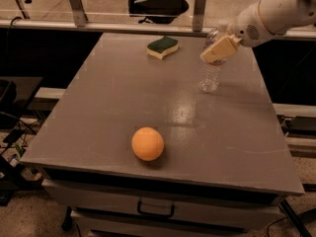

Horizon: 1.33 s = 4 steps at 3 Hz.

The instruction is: Move water bottle near sponge

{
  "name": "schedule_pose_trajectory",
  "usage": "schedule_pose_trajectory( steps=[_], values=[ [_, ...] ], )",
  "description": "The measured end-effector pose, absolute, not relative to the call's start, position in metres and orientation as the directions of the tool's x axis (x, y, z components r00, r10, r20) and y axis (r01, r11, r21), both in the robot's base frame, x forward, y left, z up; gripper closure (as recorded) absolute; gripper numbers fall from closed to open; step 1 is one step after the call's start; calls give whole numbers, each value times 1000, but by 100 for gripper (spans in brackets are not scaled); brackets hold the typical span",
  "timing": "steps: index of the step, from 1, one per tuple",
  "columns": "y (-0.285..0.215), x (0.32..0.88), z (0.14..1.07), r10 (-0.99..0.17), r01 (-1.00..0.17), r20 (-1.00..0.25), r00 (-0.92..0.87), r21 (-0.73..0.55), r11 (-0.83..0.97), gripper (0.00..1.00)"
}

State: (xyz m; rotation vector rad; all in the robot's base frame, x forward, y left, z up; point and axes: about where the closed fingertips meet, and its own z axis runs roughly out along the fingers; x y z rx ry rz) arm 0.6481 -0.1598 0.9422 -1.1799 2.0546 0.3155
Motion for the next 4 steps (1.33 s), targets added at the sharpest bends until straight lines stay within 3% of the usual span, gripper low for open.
schedule_pose_trajectory(
  steps=[1, 4],
  values=[
    [-143, 679, 952, -643, -843, -710, -287, -132, 521, 99],
    [-93, 752, 967, -625, -870, -742, -245, -117, 480, 100]
  ],
)
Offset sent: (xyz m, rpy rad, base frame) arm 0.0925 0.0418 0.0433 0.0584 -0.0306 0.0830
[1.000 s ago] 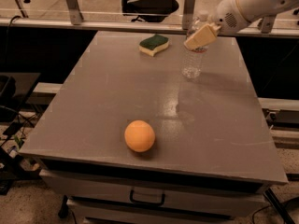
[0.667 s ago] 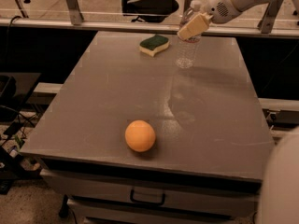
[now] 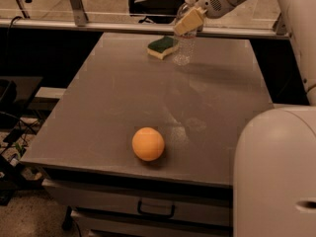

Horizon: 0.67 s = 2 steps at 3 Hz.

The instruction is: Move water bottle near sponge

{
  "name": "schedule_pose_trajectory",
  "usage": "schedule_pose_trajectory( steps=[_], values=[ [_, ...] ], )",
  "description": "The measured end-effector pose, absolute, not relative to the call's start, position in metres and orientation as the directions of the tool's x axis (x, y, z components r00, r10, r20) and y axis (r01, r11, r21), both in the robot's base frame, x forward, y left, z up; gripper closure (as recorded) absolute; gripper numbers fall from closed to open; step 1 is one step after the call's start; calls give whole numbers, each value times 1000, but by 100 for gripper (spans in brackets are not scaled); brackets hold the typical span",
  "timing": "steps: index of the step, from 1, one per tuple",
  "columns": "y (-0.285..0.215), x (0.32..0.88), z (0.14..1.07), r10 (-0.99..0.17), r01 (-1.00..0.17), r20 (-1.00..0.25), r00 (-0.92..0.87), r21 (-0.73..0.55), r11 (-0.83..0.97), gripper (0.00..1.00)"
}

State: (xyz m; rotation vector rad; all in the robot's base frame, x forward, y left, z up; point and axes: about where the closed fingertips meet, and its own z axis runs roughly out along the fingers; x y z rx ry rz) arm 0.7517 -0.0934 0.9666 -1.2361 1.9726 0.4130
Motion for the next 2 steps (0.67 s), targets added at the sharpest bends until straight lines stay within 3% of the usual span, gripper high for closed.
schedule_pose_trajectory(
  steps=[2],
  values=[
    [-74, 773, 957, -623, -875, -739, -257, -97, 475, 100]
  ],
)
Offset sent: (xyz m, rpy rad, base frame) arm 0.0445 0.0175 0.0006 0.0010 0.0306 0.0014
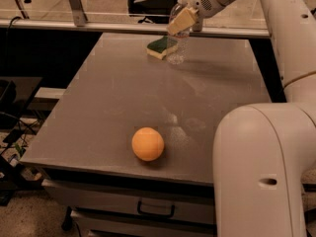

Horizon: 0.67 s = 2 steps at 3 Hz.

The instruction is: Move water bottle near sponge

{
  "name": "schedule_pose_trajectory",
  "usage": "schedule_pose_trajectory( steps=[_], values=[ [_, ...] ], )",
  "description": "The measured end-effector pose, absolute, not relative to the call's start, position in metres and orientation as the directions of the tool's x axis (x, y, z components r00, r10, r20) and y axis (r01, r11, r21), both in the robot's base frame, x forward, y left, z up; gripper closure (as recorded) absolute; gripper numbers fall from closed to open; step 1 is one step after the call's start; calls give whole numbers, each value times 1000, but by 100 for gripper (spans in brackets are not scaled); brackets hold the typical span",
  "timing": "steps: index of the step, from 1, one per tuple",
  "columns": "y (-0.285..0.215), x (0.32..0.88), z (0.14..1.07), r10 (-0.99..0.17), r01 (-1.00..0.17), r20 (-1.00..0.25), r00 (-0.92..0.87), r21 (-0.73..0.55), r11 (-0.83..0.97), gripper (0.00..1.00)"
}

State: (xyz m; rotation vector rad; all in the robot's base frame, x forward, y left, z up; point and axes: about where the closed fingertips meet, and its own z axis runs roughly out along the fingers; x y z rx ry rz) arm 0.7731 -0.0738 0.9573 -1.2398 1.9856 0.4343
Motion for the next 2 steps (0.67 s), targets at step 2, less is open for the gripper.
schedule_pose_trajectory(
  steps=[2],
  values=[
    [-64, 780, 946, -633, -881, -726, -271, -78, 466, 62]
  ],
)
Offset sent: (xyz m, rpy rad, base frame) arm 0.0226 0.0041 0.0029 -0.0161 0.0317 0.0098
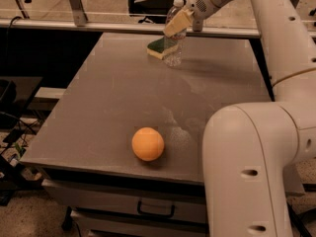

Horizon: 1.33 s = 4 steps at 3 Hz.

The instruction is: Move water bottle near sponge

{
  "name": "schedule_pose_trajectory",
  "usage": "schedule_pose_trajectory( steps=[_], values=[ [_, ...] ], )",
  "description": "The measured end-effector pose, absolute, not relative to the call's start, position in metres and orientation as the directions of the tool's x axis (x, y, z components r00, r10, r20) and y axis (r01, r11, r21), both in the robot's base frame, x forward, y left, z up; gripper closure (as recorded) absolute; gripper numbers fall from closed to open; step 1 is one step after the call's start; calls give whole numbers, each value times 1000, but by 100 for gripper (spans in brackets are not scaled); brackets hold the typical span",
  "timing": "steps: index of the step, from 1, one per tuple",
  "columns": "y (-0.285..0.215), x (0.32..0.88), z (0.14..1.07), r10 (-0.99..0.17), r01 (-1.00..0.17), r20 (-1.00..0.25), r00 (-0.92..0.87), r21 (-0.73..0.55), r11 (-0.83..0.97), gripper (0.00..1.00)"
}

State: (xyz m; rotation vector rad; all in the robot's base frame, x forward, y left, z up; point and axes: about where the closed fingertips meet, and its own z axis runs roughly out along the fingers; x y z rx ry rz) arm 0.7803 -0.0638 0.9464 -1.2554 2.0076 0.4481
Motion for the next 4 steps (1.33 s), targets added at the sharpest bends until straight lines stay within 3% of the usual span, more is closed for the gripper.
schedule_pose_trajectory(
  steps=[2, 3, 4],
  values=[
    [-55, 782, 938, -649, -891, -711, -271, -70, 449, 15],
    [-52, 784, 935, -649, -892, -711, -272, -67, 447, 0],
    [-52, 784, 935, -649, -892, -711, -272, -67, 447, 0]
  ],
)
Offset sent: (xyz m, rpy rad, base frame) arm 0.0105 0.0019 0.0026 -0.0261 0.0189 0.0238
